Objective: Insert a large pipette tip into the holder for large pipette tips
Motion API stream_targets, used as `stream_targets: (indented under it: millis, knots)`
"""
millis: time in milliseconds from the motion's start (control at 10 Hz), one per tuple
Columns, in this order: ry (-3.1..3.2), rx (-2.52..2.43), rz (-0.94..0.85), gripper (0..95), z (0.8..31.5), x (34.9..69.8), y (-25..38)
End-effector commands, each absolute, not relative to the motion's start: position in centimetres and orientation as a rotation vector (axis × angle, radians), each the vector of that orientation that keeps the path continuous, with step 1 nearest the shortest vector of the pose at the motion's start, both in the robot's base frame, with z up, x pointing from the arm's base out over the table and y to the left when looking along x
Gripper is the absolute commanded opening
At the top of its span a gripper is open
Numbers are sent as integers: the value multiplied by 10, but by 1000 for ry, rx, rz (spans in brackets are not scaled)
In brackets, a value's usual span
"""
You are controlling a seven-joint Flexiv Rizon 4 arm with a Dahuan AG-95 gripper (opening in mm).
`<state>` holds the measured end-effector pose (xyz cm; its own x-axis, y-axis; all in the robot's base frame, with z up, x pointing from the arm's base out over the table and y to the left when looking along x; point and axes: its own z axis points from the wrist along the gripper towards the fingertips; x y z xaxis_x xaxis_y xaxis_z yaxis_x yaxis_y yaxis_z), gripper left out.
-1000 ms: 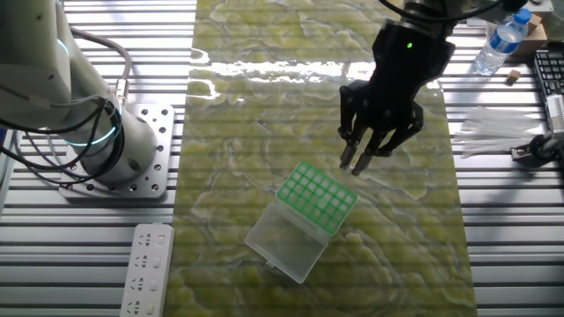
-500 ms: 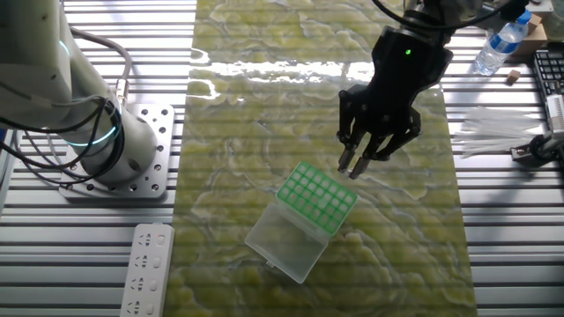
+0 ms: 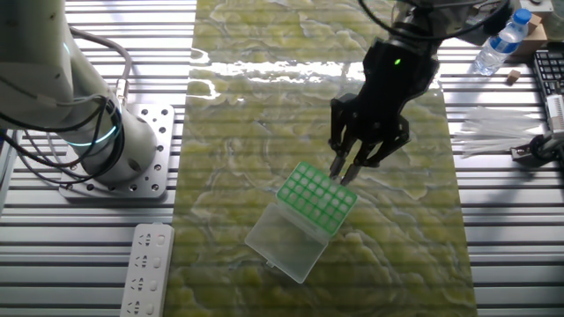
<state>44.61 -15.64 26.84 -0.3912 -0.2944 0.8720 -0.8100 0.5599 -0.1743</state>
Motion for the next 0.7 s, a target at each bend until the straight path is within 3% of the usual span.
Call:
stream_targets:
  millis: [100,700]
  knots:
    - [-1927,894,773,0,230,435,-177]
    - [-1896,911,795,0,232,430,-192]
